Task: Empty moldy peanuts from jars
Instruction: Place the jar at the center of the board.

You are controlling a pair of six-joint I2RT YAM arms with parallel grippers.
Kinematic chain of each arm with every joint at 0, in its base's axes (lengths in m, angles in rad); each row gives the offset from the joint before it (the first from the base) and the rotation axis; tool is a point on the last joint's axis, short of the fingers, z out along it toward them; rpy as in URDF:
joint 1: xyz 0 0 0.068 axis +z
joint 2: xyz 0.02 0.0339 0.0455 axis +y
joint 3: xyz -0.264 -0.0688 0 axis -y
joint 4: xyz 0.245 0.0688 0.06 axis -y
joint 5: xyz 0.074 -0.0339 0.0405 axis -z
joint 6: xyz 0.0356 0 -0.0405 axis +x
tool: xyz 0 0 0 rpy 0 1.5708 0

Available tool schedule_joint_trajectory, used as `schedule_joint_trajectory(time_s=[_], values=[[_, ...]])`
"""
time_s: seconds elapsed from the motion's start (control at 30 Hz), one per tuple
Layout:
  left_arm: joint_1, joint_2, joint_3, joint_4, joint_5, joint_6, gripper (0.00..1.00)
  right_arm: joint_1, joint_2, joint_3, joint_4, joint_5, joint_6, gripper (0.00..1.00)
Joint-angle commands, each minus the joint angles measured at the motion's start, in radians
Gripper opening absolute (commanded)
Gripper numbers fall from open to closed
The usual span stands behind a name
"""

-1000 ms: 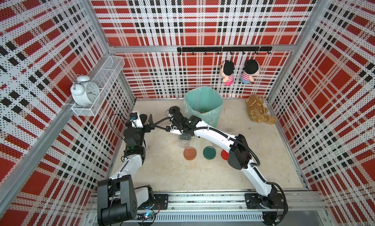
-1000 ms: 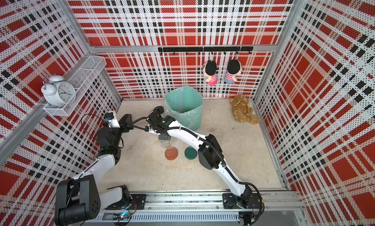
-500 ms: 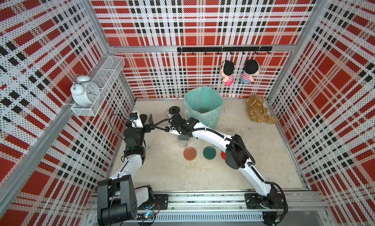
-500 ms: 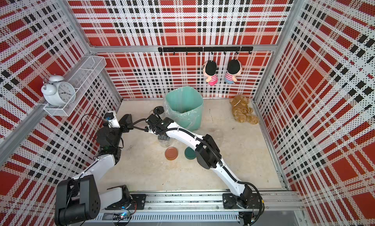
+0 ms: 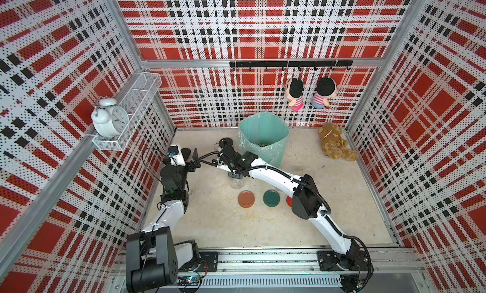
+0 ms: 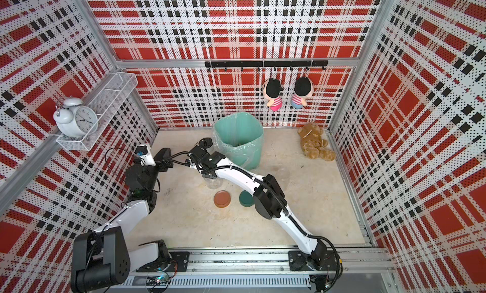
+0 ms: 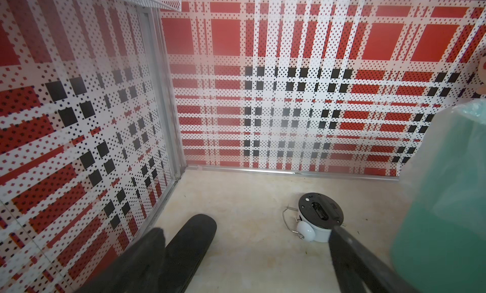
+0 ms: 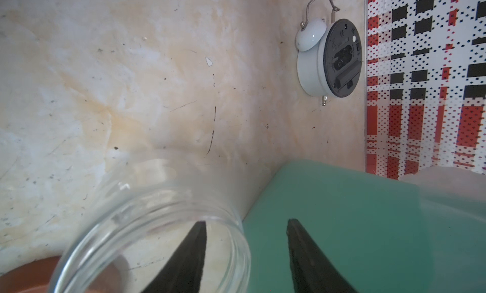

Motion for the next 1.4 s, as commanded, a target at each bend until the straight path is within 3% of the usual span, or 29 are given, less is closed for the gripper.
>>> schedule_joint_trajectory(time_s=[0.0, 0.13, 0.17, 0.2, 0.23, 0.67, 0.97, 1.1, 1.23, 1.37], values=[[0.008, 0.005, -0.005, 0.027, 0.012, -0.001, 0.98, 0.003, -0.017, 0.023, 0.027, 0.011, 0.004, 0.59], [0.007, 0.01, -0.006, 0.027, 0.017, -0.001, 0.98, 0.004, -0.052, 0.018, 0.039, 0.005, 0.009, 0.64], [0.007, 0.01, -0.005, 0.026, 0.02, -0.001, 0.98, 0.003, -0.065, 0.009, 0.045, 0.002, 0.011, 0.7], [0.007, 0.012, -0.006, 0.027, 0.02, -0.002, 0.98, 0.004, -0.078, -0.001, 0.049, -0.002, 0.011, 0.91], [0.007, 0.011, -0.007, 0.027, 0.02, -0.004, 0.98, 0.002, -0.093, -0.012, 0.055, -0.006, 0.011, 1.0], [-0.03, 0.014, 0.007, 0.026, 0.002, -0.013, 0.98, 0.005, -0.265, -0.161, 0.172, 0.029, 0.029, 1.0], [-0.05, -0.008, 0.019, 0.025, 0.0, -0.016, 0.98, -0.031, -0.566, -0.417, 0.469, -0.157, 0.155, 1.0], [-0.072, -0.017, 0.017, 0.025, -0.017, -0.011, 0.98, -0.109, -0.737, -0.569, 0.597, -0.236, 0.26, 1.0], [-0.121, -0.006, 0.018, 0.026, -0.09, 0.006, 0.98, -0.266, -0.925, -0.761, 0.744, -0.379, 0.435, 1.0], [-0.174, 0.007, 0.025, 0.026, -0.147, 0.028, 0.98, -0.44, -1.096, -0.998, 0.907, -0.364, 0.579, 1.0]])
